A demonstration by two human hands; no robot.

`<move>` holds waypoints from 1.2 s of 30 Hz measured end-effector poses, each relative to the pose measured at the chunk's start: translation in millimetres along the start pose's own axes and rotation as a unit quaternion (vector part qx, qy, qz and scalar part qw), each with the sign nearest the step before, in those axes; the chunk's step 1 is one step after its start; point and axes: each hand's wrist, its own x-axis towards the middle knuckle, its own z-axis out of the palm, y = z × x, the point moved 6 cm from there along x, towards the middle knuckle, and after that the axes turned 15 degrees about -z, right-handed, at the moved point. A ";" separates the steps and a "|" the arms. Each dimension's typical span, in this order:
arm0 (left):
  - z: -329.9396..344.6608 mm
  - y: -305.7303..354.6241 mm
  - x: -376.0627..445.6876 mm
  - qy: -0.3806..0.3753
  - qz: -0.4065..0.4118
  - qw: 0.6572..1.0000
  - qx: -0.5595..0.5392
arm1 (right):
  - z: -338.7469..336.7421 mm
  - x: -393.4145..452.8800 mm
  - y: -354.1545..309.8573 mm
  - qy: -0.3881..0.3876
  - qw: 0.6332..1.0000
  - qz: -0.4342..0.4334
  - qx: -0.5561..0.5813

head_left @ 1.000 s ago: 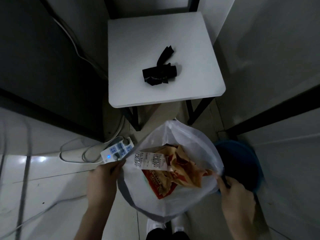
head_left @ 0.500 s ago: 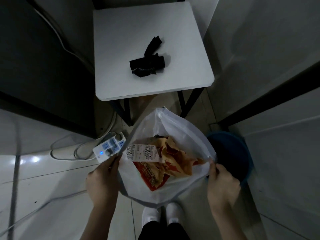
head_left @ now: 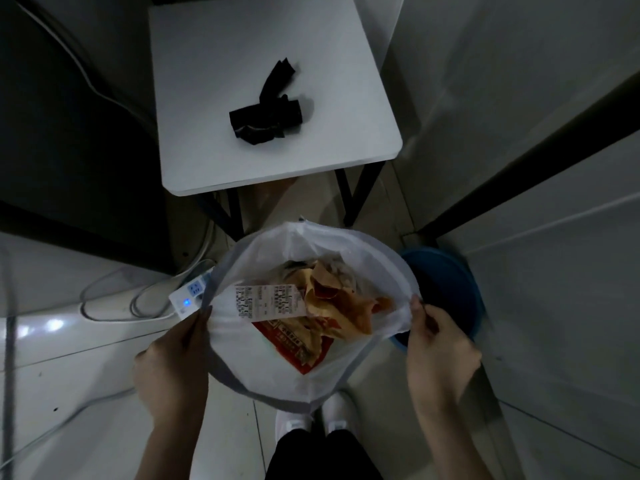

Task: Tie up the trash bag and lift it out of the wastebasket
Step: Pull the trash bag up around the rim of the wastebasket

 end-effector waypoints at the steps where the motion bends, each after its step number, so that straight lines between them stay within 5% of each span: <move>1: -1.6 -0.9 -0.7 0.002 -0.007 1.000 -0.005 | -3.7 0.3 -0.7 0.002 1.000 -0.002 -0.001; 11: -23.5 6.3 -14.2 0.034 -0.051 0.996 -0.062 | -38.2 12.2 -13.7 0.004 0.998 -0.063 0.004; 17: -32.0 23.2 -12.5 -0.008 -0.098 0.979 -0.181 | -37.4 16.7 6.6 -0.005 0.974 0.080 0.210; 32: -51.0 32.2 -5.8 0.044 -0.146 0.941 -0.303 | -62.8 44.8 16.7 0.045 0.976 0.036 0.210; 36: -53.6 51.3 -11.7 0.027 -0.095 0.959 -0.266 | -63.3 48.3 -8.3 0.023 0.965 -0.038 0.259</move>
